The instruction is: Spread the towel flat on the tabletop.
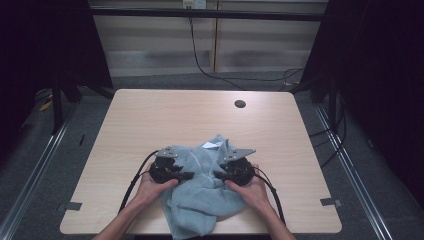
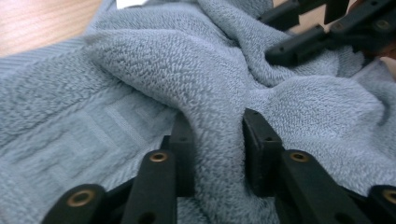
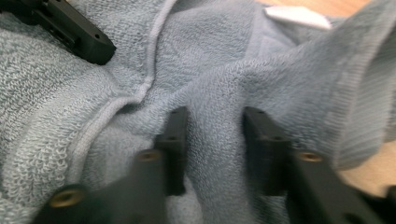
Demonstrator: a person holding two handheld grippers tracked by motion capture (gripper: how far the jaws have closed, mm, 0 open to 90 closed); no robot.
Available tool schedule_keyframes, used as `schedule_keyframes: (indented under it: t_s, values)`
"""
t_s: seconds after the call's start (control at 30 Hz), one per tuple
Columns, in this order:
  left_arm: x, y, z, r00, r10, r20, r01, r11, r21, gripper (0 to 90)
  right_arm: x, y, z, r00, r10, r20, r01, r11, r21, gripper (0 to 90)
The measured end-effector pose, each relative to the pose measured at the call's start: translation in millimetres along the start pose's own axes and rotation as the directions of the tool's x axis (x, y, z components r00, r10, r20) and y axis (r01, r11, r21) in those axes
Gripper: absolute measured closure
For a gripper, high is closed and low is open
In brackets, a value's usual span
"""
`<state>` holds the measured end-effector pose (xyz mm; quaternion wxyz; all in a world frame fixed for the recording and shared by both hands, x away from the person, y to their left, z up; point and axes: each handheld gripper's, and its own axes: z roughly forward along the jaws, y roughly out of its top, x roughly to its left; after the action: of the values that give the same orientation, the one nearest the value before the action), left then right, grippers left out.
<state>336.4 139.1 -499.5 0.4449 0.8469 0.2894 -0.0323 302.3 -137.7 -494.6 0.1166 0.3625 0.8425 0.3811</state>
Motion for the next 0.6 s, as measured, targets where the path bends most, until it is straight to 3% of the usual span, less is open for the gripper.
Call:
schedule_keyframes:
  t_s: [0.03, 0.1, 0.2, 0.23, 0.3, 0.33, 0.4, 0.43, 0.47, 0.53, 0.57, 0.6]
  values:
    - [1.6, 0.9, -3.6, 1.0000, 0.002, 0.005, -0.002, 1.0000, -0.007, 72.3, -2.0, 1.2, -4.5, 0.9999, 0.005, 0.009, -0.005, 1.000, -0.013, 80.3]
    - [5.6, 1.9, -12.5, 0.9999, -0.012, 0.004, 0.012, 0.9994, -0.033, 73.2, -4.1, 1.6, -7.3, 0.9997, 0.010, 0.023, -0.010, 1.000, -0.016, 81.6]
    - [10.8, 3.6, -26.8, 0.9991, -0.039, -0.015, 0.038, 0.9959, -0.082, 74.3, -13.1, 1.4, -15.8, 0.9975, 0.057, 0.041, -0.055, 0.997, -0.046, 85.0]
    - [12.7, 4.2, -33.1, 0.9987, -0.044, -0.025, 0.041, 0.9945, -0.096, 74.6, -20.1, 2.1, -24.6, 0.9925, 0.083, 0.090, -0.077, 0.995, -0.061, 86.0]
    - [16.9, 4.3, -46.4, 0.9971, -0.073, -0.024, 0.069, 0.9875, -0.142, 74.9, -24.7, 2.1, -30.4, 0.9903, 0.106, 0.090, -0.098, 0.992, -0.079, 86.1]
    - [19.8, 4.1, -59.4, 0.9961, -0.084, -0.030, 0.077, 0.9811, -0.177, 75.2, -32.4, 2.7, -43.4, 0.9842, 0.132, 0.118, -0.118, 0.986, -0.114, 86.4]
    - [20.6, 4.4, -65.4, 0.9958, -0.084, -0.035, 0.076, 0.9788, -0.190, 75.3, -36.3, 3.6, -49.8, 0.9823, 0.141, 0.124, -0.124, 0.983, -0.134, 86.5]
    - [21.1, 7.1, -76.2, 0.9950, -0.082, -0.058, 0.067, 0.9740, -0.216, 75.6, -42.6, 5.9, -61.6, 0.9758, 0.160, 0.150, -0.136, 0.978, -0.157, 86.5]
    - [21.1, 7.1, -76.2, 0.9950, -0.082, -0.058, 0.067, 0.9740, -0.216, 75.6, -46.5, 7.4, -66.3, 0.9740, 0.167, 0.154, -0.141, 0.976, -0.165, 86.6]
    - [21.5, 10.4, -86.9, 0.9941, -0.092, -0.058, 0.073, 0.9605, -0.269, 75.8, -49.8, 9.4, -71.1, 0.9716, 0.172, 0.162, -0.144, 0.974, -0.174, 86.5]
    - [22.3, 12.2, -91.9, 0.9934, -0.097, -0.062, 0.075, 0.9558, -0.284, 75.9, -56.1, 15.4, -82.0, 0.9654, 0.180, 0.188, -0.144, 0.971, -0.192, 86.6]
    - [22.7, 14.5, -96.6, 0.9925, -0.099, -0.071, 0.074, 0.9521, -0.297, 75.9, -56.1, 15.4, -82.0, 0.9654, 0.180, 0.188, -0.144, 0.971, -0.192, 86.6]
